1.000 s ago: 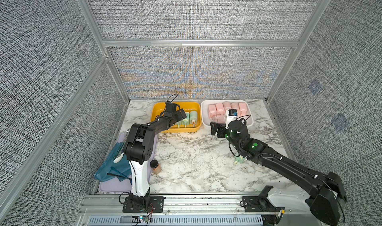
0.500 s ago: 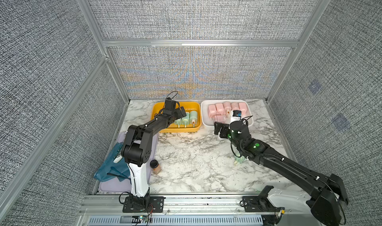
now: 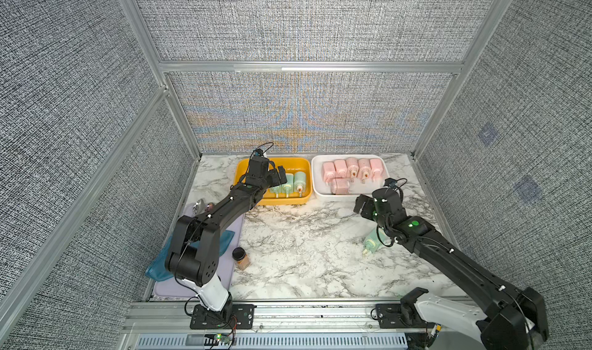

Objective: Place the pencil sharpeners by color into the storage box
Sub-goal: Pick up the pencil sharpener from the center of the board.

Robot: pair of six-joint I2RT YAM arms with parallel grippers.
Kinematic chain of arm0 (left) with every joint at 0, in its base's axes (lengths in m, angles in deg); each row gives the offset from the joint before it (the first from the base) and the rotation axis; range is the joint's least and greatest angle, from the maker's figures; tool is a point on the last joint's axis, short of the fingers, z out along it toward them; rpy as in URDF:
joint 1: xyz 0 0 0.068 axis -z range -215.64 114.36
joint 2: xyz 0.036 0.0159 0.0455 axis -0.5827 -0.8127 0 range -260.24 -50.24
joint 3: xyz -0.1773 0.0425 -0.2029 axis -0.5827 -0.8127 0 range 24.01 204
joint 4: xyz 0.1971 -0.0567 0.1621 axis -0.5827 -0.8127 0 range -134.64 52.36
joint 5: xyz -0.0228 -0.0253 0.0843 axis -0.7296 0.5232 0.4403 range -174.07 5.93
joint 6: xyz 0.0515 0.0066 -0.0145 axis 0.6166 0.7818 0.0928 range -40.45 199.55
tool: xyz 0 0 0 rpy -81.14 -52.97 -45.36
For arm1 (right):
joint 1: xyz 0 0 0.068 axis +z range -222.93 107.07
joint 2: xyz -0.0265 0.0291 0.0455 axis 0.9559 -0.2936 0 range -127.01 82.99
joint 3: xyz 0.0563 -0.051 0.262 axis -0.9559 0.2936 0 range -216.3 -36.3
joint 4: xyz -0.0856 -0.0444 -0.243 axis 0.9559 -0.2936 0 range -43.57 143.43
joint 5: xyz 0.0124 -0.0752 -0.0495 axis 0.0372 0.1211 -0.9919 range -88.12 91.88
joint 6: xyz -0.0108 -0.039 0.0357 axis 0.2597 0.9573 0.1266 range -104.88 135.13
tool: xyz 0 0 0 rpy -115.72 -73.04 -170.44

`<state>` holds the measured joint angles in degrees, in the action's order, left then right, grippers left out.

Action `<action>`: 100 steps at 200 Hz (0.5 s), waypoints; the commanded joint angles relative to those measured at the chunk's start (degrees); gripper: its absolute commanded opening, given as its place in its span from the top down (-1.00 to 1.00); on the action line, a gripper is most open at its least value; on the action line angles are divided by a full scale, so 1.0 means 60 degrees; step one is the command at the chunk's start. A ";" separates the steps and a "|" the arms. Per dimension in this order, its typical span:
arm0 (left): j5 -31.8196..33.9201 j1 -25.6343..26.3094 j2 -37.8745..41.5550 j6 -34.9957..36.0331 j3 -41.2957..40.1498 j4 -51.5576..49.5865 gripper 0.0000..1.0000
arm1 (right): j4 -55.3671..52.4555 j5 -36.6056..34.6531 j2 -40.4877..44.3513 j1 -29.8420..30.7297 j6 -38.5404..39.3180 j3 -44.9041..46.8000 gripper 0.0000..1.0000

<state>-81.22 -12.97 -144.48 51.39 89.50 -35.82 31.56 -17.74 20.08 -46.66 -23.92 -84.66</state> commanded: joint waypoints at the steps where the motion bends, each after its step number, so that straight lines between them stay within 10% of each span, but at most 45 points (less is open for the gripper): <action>1: 0.0689 0.0249 0.0600 0.0446 -0.0456 0.0643 -0.99 | -0.1126 0.0861 0.0179 -0.0476 -0.0382 -0.0004 -0.98; 100: -0.0343 0.0542 0.1947 0.0597 -0.1720 0.1558 -0.99 | -0.2604 0.1647 0.0191 -0.2326 -0.1223 0.0292 -0.98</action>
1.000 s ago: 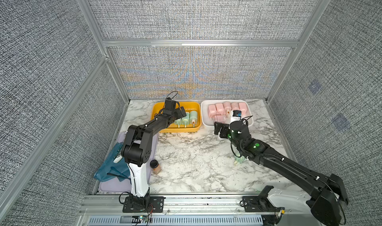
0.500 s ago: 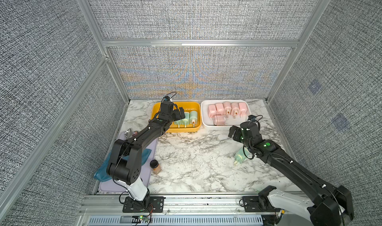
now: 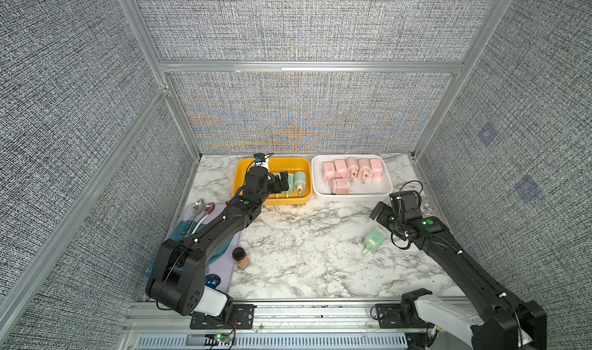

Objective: Place the pencil sharpeners by color into the storage box
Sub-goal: Pick up the pencil sharpener from the center of the board.

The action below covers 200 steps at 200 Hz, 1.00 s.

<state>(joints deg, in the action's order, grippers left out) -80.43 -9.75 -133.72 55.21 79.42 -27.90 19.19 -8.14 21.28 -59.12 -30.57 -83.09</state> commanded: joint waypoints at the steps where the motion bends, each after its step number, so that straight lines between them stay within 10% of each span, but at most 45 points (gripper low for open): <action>1: -0.0475 0.0006 0.0164 -0.0043 -0.0039 0.0216 -0.99 | -0.0560 0.0053 -0.0003 -0.0264 -0.0117 0.0032 -0.98; 200: -0.1971 0.0109 0.0221 0.1061 -0.0217 -0.0568 -0.99 | -0.1135 0.2560 -0.2597 -0.1290 -0.0376 -0.0539 -0.71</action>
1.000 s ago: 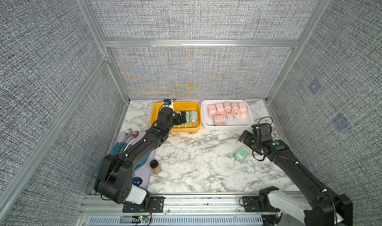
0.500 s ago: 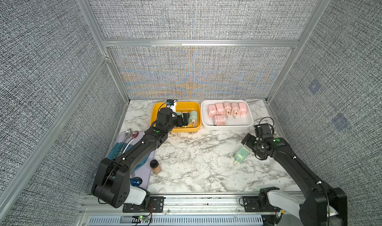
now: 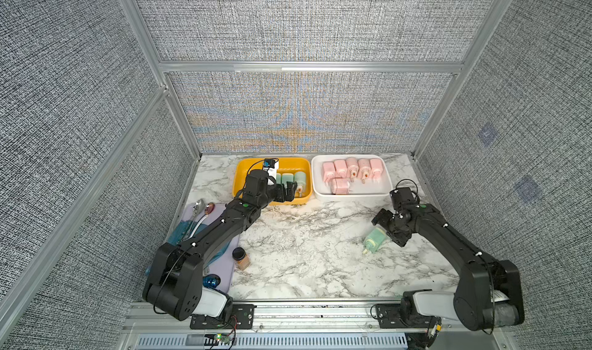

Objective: Place the pencil sharpeners by color into the storage box
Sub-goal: Pick up the pencil sharpener from the center of the board.

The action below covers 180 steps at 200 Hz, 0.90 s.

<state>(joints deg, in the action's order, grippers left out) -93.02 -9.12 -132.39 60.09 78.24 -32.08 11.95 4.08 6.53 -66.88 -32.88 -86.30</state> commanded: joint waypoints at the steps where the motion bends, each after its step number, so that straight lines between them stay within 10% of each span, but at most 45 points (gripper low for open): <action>1: 0.0128 0.0003 -0.0010 0.0252 -0.0018 0.0128 -0.99 | 0.0078 0.0540 -0.0142 0.0004 0.0014 -0.0003 -0.71; 149: -0.0100 0.0395 -0.0226 0.0717 0.0108 0.0275 -0.99 | 0.0041 0.0640 0.0549 0.0098 -0.0361 0.0040 0.95; 180: -0.0218 0.0442 -0.0365 0.0767 0.0232 0.0190 -0.99 | 0.0183 0.0667 0.0779 0.0234 -0.0749 0.0136 1.00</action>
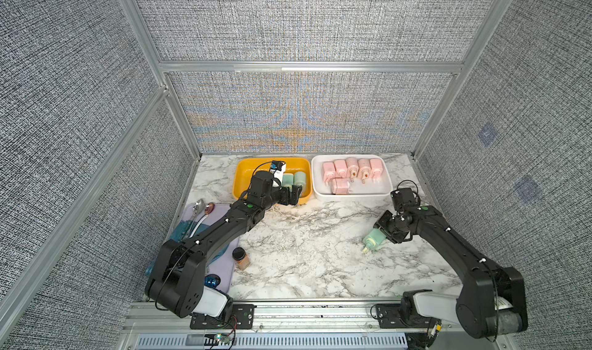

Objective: Place the pencil sharpeners by color into the storage box
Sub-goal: Pick up the pencil sharpener from the center of the board.

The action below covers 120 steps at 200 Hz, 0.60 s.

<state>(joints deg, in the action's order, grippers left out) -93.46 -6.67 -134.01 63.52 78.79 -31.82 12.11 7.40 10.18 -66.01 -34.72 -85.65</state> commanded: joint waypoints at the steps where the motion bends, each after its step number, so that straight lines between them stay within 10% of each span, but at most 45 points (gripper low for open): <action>1: -0.0154 0.0035 -0.0091 0.0203 0.0141 0.0144 -0.99 | 0.0160 0.0109 0.0177 0.0098 -0.0462 0.0031 1.00; 120: -0.0502 0.0523 -0.0184 0.0818 -0.0521 0.1519 -0.99 | 0.1691 0.0025 0.0689 0.1918 -0.4113 0.0898 1.00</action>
<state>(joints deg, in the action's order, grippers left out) -93.78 -4.33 -135.38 66.95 75.84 -26.48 16.39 4.08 14.48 -56.00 -52.47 -82.24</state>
